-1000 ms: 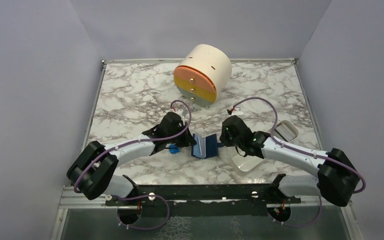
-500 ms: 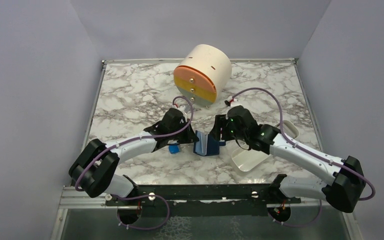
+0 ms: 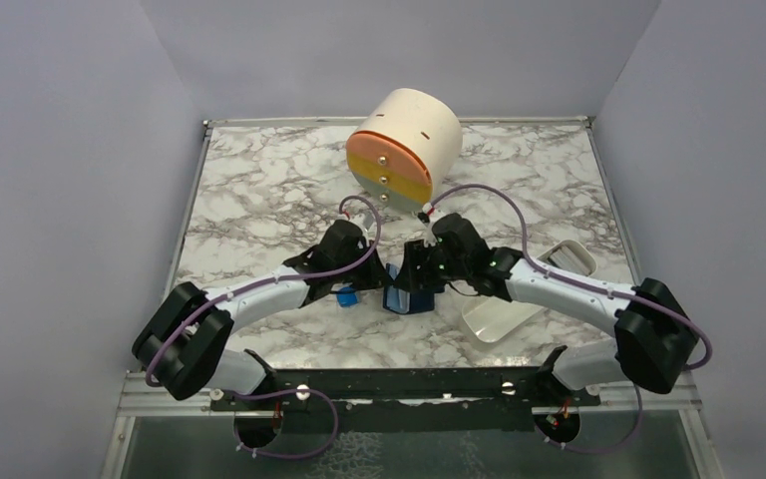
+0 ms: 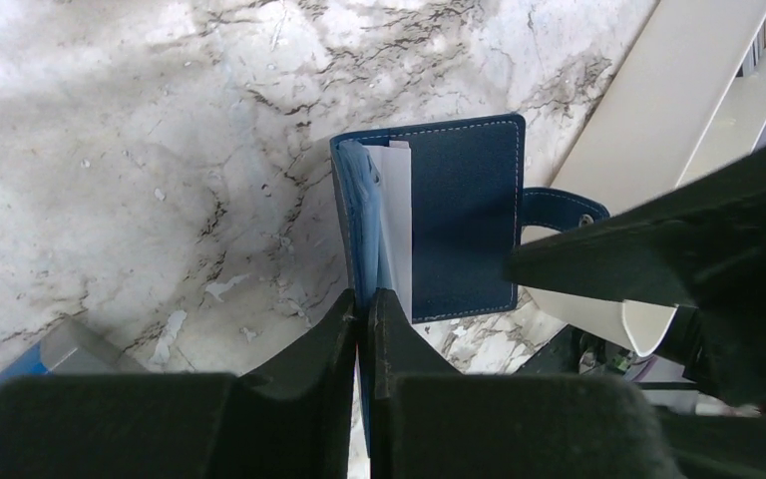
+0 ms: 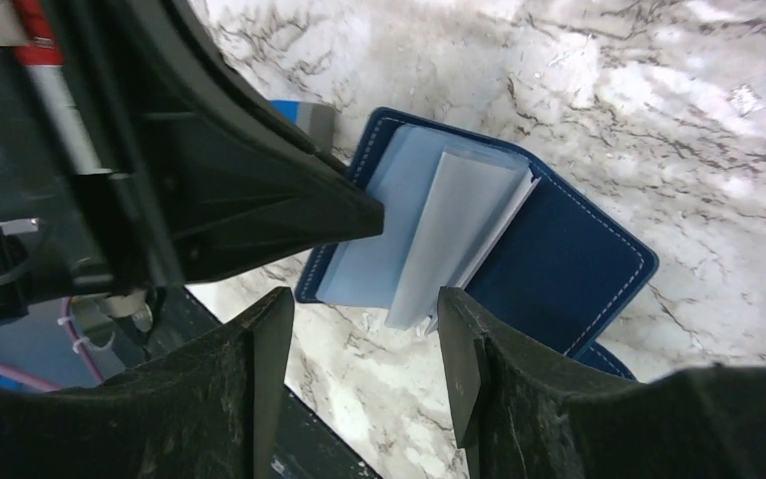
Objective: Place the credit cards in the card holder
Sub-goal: Open the card holder at the center of the board.
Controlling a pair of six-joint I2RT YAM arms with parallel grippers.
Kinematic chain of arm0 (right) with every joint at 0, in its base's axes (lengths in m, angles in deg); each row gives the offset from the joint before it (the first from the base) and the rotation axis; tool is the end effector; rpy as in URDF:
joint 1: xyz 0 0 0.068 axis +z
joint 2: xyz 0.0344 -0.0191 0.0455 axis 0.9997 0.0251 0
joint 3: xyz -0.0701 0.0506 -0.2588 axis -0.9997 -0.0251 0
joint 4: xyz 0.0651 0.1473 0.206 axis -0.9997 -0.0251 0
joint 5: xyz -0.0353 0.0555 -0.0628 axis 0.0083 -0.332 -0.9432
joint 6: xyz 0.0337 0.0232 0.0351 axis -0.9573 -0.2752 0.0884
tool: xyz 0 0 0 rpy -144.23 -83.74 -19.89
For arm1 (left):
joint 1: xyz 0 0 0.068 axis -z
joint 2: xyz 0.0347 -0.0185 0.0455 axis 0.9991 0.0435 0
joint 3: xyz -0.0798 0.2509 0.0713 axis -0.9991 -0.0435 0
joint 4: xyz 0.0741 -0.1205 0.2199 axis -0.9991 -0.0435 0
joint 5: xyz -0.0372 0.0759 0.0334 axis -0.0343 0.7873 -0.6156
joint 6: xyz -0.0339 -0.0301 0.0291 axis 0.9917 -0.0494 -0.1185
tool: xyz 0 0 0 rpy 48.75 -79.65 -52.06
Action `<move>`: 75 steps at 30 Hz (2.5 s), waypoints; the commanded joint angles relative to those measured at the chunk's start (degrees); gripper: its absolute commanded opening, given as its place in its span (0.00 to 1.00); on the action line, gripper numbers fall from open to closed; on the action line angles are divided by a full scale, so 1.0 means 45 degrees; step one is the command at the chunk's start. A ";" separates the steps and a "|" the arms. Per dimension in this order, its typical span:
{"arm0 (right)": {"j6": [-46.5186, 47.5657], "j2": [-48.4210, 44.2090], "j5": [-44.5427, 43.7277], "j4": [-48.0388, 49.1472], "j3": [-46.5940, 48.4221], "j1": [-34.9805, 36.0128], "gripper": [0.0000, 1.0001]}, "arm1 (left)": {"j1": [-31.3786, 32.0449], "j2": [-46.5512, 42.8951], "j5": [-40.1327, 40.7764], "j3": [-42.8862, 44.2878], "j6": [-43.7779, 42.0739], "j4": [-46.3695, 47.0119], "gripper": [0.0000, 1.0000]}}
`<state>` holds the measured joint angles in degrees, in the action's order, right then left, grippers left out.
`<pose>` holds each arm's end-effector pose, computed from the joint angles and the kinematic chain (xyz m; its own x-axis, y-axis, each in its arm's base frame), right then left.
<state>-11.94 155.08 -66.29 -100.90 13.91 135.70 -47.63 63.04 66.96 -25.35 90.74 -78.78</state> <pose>0.1876 0.2097 0.2271 -0.8306 -0.0740 -0.5520 -0.3980 0.7721 0.4954 0.2059 -0.1836 0.1865 -0.8926 -0.1754 -0.4154 0.1719 0.7192 -0.6732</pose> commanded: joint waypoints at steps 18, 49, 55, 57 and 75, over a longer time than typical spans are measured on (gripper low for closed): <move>0.0046 0.2574 0.0037 0.2313 -0.1103 -0.0015 0.34 | 0.0000 -0.0529 -0.0052 -0.0557 0.0342 0.0562 0.00; -0.1067 0.2457 0.1413 0.3105 -0.1556 -0.0035 0.55 | 0.0005 -0.0928 0.0366 -0.1464 0.1280 0.1234 0.08; -0.0855 0.2879 0.1145 0.3005 -0.1459 -0.0025 0.52 | 0.0005 -0.1008 0.0225 -0.1399 0.1320 0.1207 0.10; -0.0843 0.2944 0.1196 0.3014 -0.1455 -0.0025 0.52 | 0.0005 -0.1021 0.0192 -0.1428 0.1338 0.1217 0.13; -0.1802 0.2256 0.2419 0.3847 -0.1635 -0.0025 0.62 | 0.0005 -0.1223 0.0639 -0.1906 0.1826 0.1579 0.00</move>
<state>-17.92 166.41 -57.83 -87.35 7.38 135.70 -47.63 58.86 68.34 -33.15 97.65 -73.60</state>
